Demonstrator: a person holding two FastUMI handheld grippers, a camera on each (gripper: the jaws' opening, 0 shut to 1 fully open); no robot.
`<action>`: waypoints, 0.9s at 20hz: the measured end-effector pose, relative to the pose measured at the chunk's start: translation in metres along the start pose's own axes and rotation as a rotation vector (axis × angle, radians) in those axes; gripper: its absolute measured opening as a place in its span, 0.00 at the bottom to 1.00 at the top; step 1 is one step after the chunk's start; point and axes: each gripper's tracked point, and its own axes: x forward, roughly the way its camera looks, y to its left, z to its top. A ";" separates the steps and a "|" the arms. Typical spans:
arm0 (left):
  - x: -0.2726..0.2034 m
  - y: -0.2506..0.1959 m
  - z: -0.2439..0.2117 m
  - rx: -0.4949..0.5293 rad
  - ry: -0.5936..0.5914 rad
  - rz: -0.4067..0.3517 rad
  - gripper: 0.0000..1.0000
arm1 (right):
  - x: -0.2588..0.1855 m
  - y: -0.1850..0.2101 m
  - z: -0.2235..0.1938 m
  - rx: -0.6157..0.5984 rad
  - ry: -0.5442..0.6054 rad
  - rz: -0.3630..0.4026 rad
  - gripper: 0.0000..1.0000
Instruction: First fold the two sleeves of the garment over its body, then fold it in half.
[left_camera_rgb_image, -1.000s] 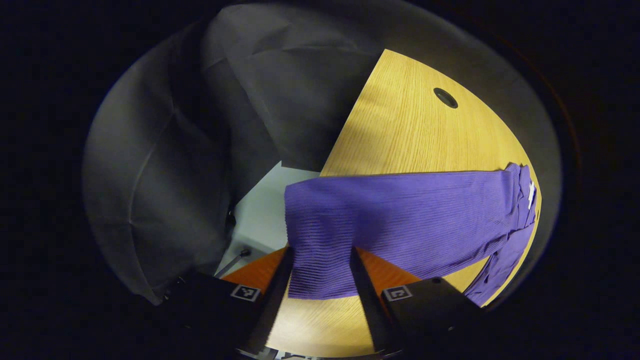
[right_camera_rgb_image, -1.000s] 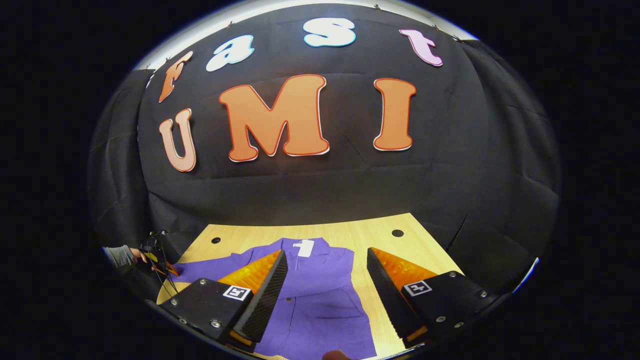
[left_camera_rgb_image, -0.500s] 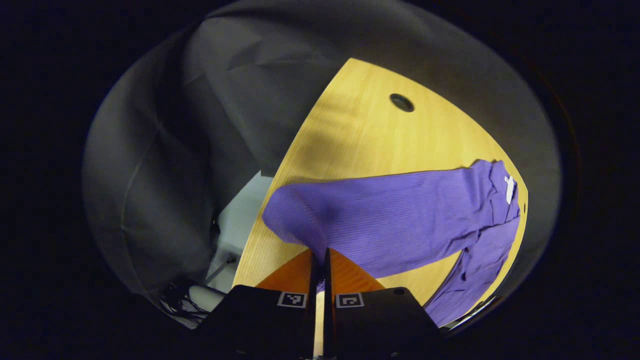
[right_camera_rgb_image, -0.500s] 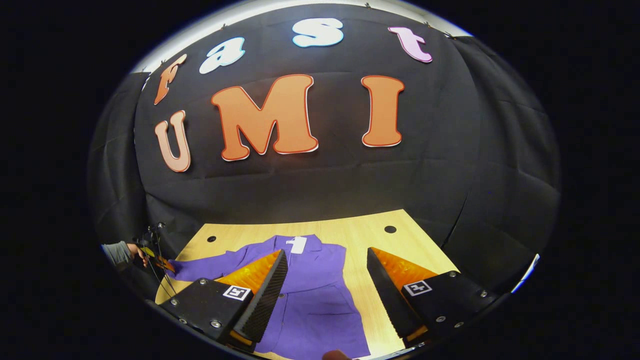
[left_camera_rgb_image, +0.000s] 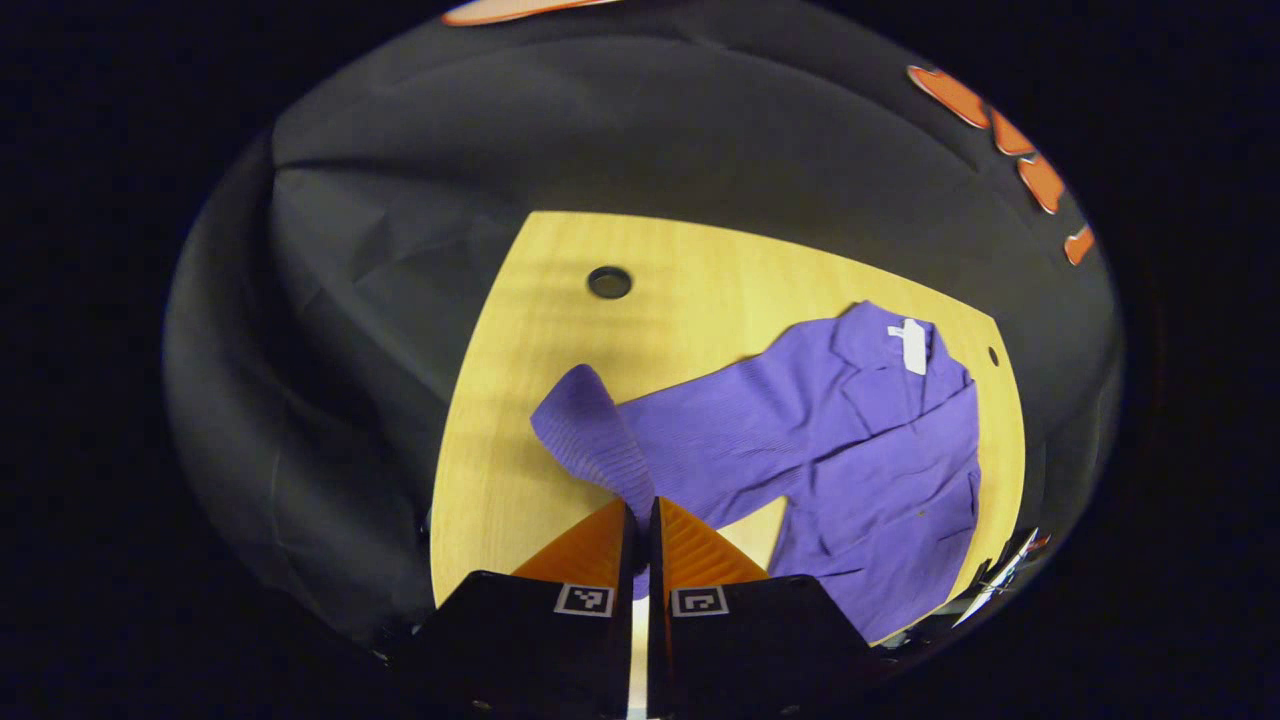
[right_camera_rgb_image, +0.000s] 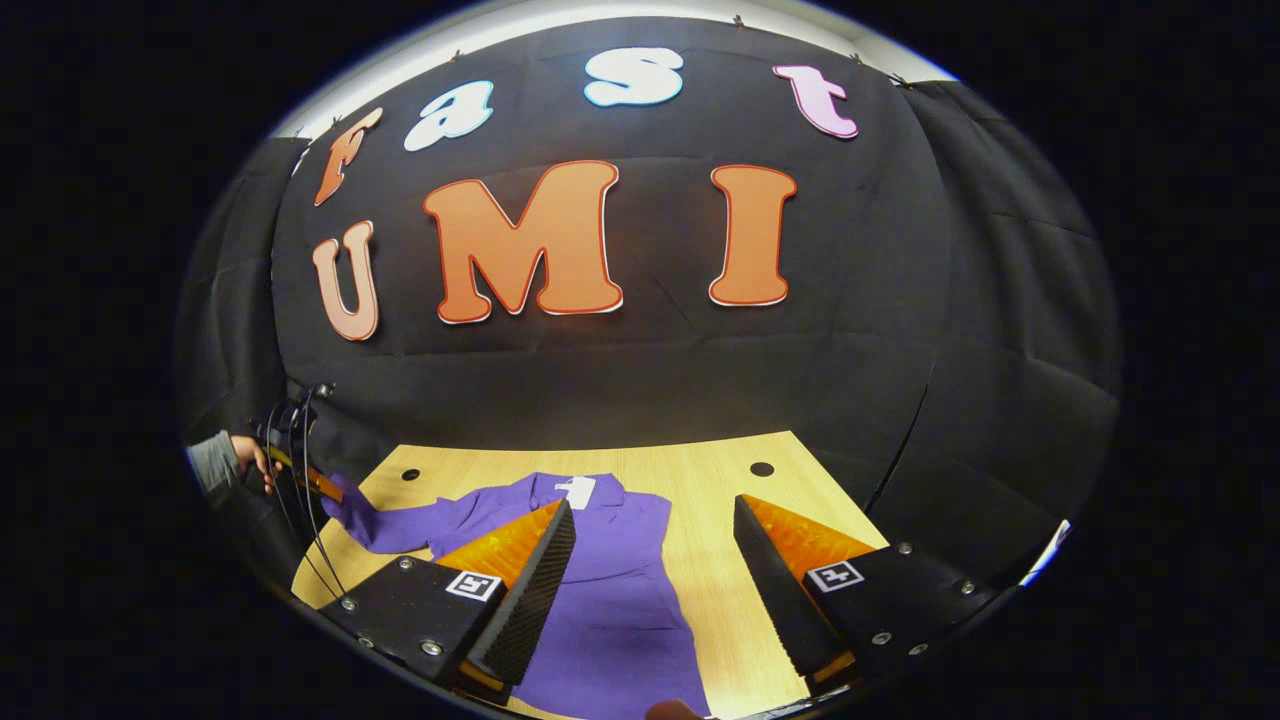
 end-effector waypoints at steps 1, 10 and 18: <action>-0.005 -0.018 0.008 0.031 -0.013 -0.011 0.07 | -0.002 -0.003 -0.001 0.003 -0.001 0.000 0.95; -0.052 -0.183 0.068 0.287 -0.088 -0.135 0.07 | -0.023 -0.054 -0.014 0.046 -0.024 -0.055 0.95; -0.051 -0.321 0.062 0.448 -0.066 -0.224 0.07 | -0.037 -0.099 -0.028 0.122 -0.028 -0.097 0.95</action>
